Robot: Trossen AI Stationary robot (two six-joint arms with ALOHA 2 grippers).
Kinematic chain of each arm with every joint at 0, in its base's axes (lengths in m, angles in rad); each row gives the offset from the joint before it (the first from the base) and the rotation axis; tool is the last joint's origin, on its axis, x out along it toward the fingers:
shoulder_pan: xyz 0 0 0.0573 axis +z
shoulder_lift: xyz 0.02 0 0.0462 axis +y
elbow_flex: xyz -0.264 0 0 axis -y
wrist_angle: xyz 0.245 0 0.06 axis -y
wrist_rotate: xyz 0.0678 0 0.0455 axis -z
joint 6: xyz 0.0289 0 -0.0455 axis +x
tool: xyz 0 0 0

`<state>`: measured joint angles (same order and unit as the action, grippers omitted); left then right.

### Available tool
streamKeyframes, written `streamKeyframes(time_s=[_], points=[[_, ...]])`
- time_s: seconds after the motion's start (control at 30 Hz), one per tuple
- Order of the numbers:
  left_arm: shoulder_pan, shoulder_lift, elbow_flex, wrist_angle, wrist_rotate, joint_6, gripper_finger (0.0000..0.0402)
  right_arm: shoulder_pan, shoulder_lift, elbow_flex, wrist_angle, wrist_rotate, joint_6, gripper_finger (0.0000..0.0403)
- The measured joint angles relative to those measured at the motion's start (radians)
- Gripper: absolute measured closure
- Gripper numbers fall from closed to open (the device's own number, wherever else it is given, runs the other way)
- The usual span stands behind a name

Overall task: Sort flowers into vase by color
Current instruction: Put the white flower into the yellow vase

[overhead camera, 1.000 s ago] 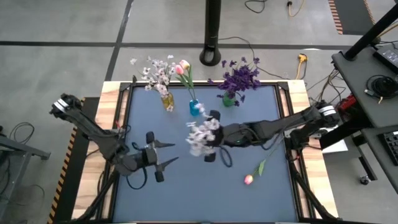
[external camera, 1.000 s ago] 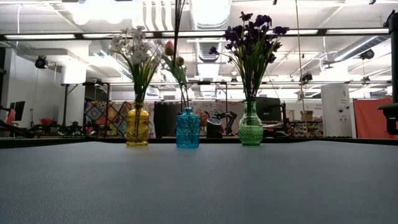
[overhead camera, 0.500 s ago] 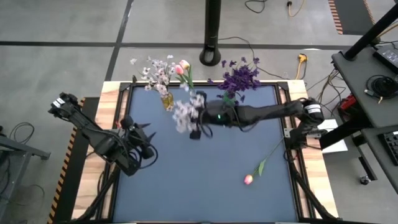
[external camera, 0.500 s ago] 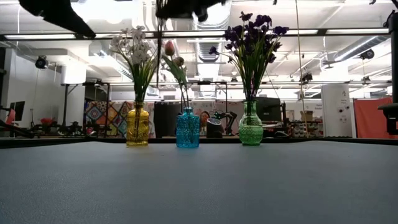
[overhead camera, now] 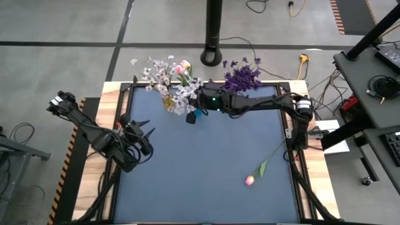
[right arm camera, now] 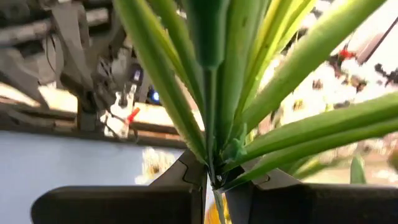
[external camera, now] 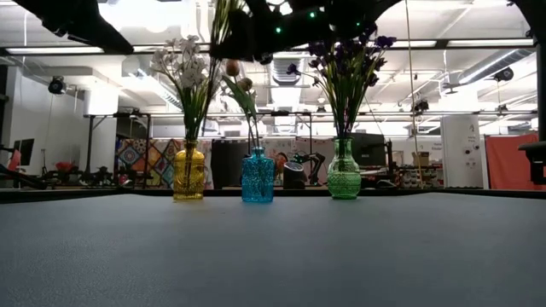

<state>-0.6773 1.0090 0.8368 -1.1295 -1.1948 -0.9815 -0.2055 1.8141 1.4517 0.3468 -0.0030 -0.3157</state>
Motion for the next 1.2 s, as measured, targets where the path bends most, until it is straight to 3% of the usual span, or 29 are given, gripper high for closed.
streamKeyframes(time_s=[0.33,1.2], points=[[0.000,0.020,-0.002,0.020,-0.080,0.008,0.0242,-0.008,0.010,0.000,0.088,0.001,-0.022,0.0375],[0.000,0.021,-0.002,-0.001,-0.081,0.008,0.0242,-0.034,0.071,0.000,0.216,-0.005,0.015,0.0375]])
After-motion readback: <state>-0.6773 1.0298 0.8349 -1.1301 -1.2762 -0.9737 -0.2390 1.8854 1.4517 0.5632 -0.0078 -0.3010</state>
